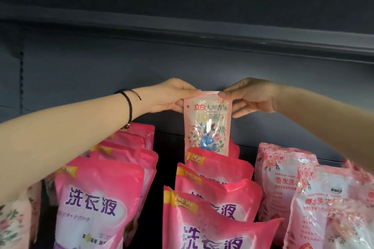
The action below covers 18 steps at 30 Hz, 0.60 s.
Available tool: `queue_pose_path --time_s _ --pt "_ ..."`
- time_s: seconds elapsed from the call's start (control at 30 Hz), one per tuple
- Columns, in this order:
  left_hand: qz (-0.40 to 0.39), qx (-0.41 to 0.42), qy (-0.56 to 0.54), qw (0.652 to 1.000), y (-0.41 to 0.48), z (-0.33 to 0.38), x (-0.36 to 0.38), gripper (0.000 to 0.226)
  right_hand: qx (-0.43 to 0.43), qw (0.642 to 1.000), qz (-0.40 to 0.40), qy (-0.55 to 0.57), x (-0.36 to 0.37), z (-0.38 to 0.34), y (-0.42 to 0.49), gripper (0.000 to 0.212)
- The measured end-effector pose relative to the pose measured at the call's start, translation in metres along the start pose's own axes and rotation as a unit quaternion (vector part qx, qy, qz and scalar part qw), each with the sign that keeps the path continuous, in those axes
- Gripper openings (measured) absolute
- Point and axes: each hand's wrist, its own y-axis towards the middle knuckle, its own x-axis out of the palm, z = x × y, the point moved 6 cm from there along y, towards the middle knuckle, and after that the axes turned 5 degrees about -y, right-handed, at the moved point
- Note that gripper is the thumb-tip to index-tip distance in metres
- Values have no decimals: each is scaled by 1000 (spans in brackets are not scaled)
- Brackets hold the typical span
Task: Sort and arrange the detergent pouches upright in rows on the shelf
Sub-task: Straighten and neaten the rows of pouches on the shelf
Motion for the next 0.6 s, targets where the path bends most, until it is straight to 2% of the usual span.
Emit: queue_pose_path --time_s 0.13,0.37,0.6 --pt "31 44 20 998 -23 18 -30 15 -36 999 12 7 15 -32 2 12" --pt "37 103 51 993 -76 60 -105 16 -101 994 46 17 54 -120 4 11" --pt "34 116 90 988 -126 76 -190 18 -124 990 66 27 113 -191 14 13"
